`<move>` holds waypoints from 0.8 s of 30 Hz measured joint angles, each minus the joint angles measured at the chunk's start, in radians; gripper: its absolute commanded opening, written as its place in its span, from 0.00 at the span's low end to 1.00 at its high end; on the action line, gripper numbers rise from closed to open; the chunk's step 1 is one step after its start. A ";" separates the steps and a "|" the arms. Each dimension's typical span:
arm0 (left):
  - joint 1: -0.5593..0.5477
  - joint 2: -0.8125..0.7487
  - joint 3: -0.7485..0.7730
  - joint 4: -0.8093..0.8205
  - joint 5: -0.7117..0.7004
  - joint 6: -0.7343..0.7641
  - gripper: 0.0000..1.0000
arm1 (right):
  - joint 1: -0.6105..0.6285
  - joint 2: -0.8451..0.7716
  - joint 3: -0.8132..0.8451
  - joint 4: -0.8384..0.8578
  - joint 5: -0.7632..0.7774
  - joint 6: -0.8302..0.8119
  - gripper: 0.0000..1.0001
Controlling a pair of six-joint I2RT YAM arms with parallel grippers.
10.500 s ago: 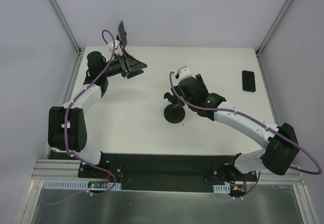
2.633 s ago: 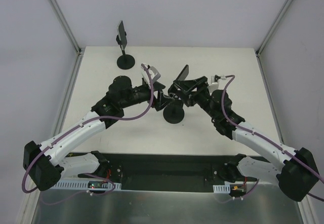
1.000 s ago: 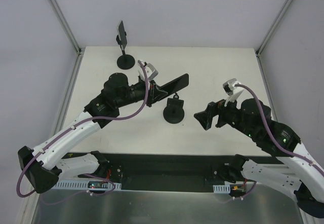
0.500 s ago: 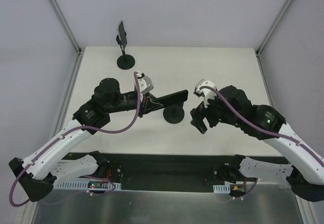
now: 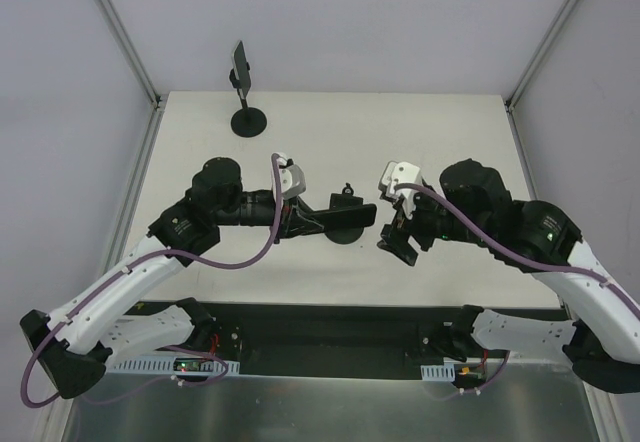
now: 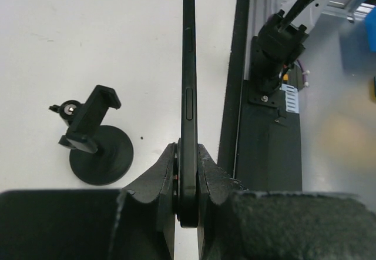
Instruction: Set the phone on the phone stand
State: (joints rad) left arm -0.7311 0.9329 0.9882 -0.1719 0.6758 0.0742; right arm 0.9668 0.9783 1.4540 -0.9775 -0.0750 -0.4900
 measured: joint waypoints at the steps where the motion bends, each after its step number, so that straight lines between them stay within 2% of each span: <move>1: 0.000 0.007 0.000 0.000 0.020 0.000 0.00 | 0.000 0.010 0.012 0.000 -0.013 -0.010 0.75; 10: 0.000 0.072 0.000 0.000 0.149 -0.011 0.00 | 0.011 0.210 0.145 -0.024 -0.085 -0.051 0.59; 12: 0.000 0.092 0.000 0.000 0.181 -0.015 0.00 | 0.030 0.248 0.155 -0.037 -0.101 -0.059 0.51; 19: 0.000 0.108 0.000 0.001 0.254 -0.019 0.00 | 0.057 0.332 0.192 -0.124 -0.220 -0.084 0.49; 22: 0.000 0.108 0.000 -0.001 0.268 -0.021 0.00 | 0.057 0.337 0.190 -0.142 -0.264 -0.089 0.43; 24: 0.000 0.108 0.000 -0.002 0.284 -0.022 0.00 | 0.057 0.338 0.185 -0.143 -0.285 -0.090 0.33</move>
State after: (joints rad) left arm -0.7311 1.0409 0.9886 -0.1734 0.9596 0.0521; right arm 1.0237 1.3163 1.6394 -1.1202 -0.3599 -0.5804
